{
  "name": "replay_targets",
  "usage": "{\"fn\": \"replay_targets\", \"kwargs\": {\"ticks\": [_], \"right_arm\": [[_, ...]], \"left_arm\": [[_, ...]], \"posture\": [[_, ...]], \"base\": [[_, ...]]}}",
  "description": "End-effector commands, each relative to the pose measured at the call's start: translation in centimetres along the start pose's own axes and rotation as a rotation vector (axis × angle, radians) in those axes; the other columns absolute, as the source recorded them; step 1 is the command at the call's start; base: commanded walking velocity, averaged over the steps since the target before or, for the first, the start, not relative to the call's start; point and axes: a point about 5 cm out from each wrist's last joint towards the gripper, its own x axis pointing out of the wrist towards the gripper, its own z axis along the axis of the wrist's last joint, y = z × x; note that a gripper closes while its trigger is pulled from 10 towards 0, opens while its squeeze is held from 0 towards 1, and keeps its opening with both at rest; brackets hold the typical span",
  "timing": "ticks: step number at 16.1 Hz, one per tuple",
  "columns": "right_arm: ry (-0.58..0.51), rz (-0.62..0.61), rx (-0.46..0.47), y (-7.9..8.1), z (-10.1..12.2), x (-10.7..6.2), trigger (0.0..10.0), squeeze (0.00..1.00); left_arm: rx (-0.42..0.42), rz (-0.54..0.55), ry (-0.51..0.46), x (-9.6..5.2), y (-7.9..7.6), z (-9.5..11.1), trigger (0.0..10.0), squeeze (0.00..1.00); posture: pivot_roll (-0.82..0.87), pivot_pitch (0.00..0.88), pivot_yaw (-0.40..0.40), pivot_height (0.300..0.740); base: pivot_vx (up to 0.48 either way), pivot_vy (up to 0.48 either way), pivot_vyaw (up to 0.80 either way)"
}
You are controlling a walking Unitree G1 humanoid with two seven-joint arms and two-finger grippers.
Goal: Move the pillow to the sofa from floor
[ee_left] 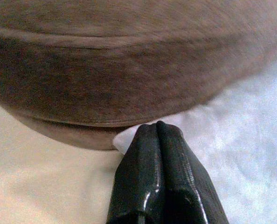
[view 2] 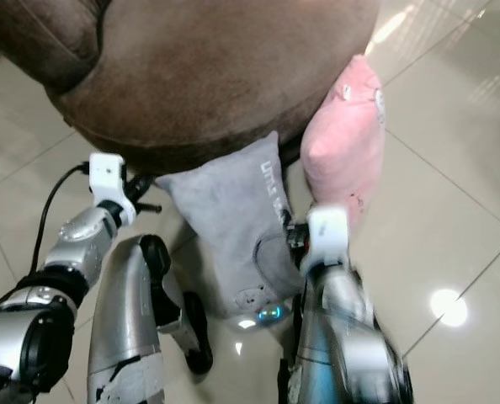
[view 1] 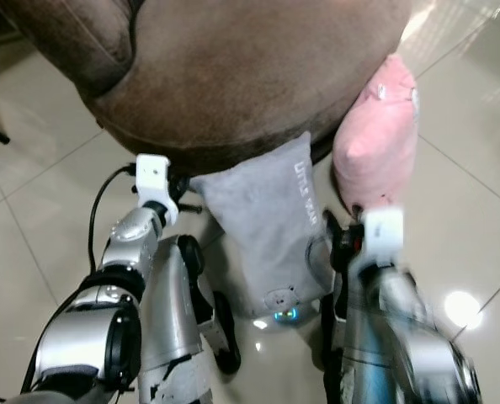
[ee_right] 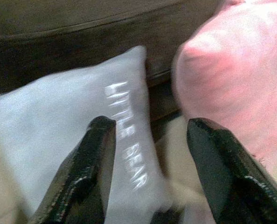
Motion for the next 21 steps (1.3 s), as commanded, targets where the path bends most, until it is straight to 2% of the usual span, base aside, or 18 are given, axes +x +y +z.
{"fn": "replay_targets", "kwargs": {"ticks": [1, 2, 4, 5, 6, 7, 8, 9, 10, 11, 13, 15, 16, 17, 20, 21], "right_arm": [[0.039, -0.06, 0.054, -1.8, -1.3, 1.1, 10.0, 1.0], [0.047, -0.098, 0.09, -2.9, -1.4, 2.3, 10.0, 1.0], [0.055, -0.121, 0.104, -3.8, -1.3, 3.4, 10.0, 1.0], [0.047, -0.127, 0.093, -4.1, -0.9, 4.2, 10.0, 1.0], [0.012, -0.122, 0.096, -4.1, 0.0, 4.9, 10.0, 1.0], [-0.005, -0.114, 0.094, -4.1, 0.4, 5.1, 10.0, 1.0], [-0.04, -0.078, 0.093, -3.5, 1.1, 5.0, 10.0, 1.0], [-0.064, -0.033, 0.078, -2.9, 1.4, 4.4, 10.0, 1.0], [-0.079, 0.019, 0.047, -2.2, 1.7, 3.5, 10.0, 1.0], [-0.087, 0.047, 0.029, -1.7, 2.0, 2.8, 10.0, 1.0], [-0.099, 0.137, -0.028, -0.3, 2.9, 0.1, 10.0, 1.0], [-0.1, 0.188, -0.059, 0.7, 3.8, -2.7, 10.0, 1.0], [-0.104, 0.189, -0.065, 0.8, 4.1, -3.4, 10.0, 1.0], [-0.112, 0.179, -0.075, 0.8, 4.6, -4.9, 10.0, 1.0], [-0.106, 0.136, -0.061, 0.5, 5.2, -6.5, 10.0, 1.0], [-0.109, 0.081, -0.12, 0.0, 5.5, -6.7, 10.0, 1.0]], "left_arm": [[0.08, -0.024, 0.073, -0.4, -0.3, -1.5, 10.0, 0.0], [0.111, -0.03, 0.082, -0.3, -0.6, -1.6, 10.0, 0.0], [0.093, 0.002, 0.101, -0.3, -0.4, -1.8, 10.0, 0.0], [0.044, 0.071, 0.122, -0.3, 0.3, -1.8, 10.0, 0.0], [-0.055, 0.193, 0.144, -0.5, 1.6, -1.9, 10.0, 0.0], [-0.119, 0.244, 0.152, -0.7, 2.0, -2.0, 10.0, 0.0], [-0.265, 0.289, 0.142, -0.8, 2.5, -2.1, 10.0, 1.0], [-0.383, 0.293, 0.139, -0.8, 2.3, -2.5, 10.0, 1.0], [-0.439, 0.287, 0.15, -0.9, 1.9, -3.0, 10.0, 1.0], [-0.469, 0.28, 0.155, -0.9, 1.7, -3.2, 10.0, 1.0], [-0.54, 0.272, 0.174, -1.0, 0.9, -4.0, 10.0, 1.0], [-0.539, 0.266, 0.187, -0.9, 0.3, -4.3, 10.0, 1.0], [-0.539, 0.256, 0.184, -0.9, 0.2, -4.4, 10.0, 1.0], [-0.514, 0.241, 0.168, -0.8, 0.1, -4.3, 10.0, 1.0], [-0.468, 0.268, 0.145, -1.1, 0.8, -4.2, 10.0, 1.0], [-0.414, 0.285, 0.152, -1.2, 0.8, -4.4, 10.0, 1.0]], "posture": [[-0.02, 0.342, 0.138, 0.467], [-0.01, 0.352, 0.135, 0.467], [-0.01, 0.367, 0.136, 0.467], [-0.03, 0.382, 0.138, 0.467], [-0.06, 0.401, 0.146, 0.467], [-0.06, 0.401, 0.146, 0.467], [-0.1, 0.412, 0.146, 0.467], [-0.14, 0.415, 0.142, 0.467], [-0.18, 0.42, 0.137, 0.467], [-0.2, 0.425, 0.136, 0.467], [-0.25, 0.44, 0.13, 0.467], [-0.27, 0.455, 0.123, 0.467], [-0.28, 0.461, 0.122, 0.467], [-0.29, 0.468, 0.117, 0.467], [-0.31, 0.462, 0.113, 0.467], [-0.3, 0.465, 0.106, 0.467]], "base": [[0.0, 0.0, 0.0], [0.0, 0.0, 0.0], [0.0, 0.0, 0.0], [0.0, 0.0, 0.0], [0.0, 0.0, 0.0], [0.0, 0.0, 0.0], [0.0, 0.0, 0.0], [0.0, 0.0, 0.0], [0.0, 0.0, 0.0], [0.0, 0.0, 0.0], [0.0, 0.0, 0.0], [0.0, 0.0, 0.0], [0.0, 0.0, 0.0], [0.0, 0.0, 0.0], [0.0, 0.0, 0.0], [0.0, 0.0, 0.0]]}}
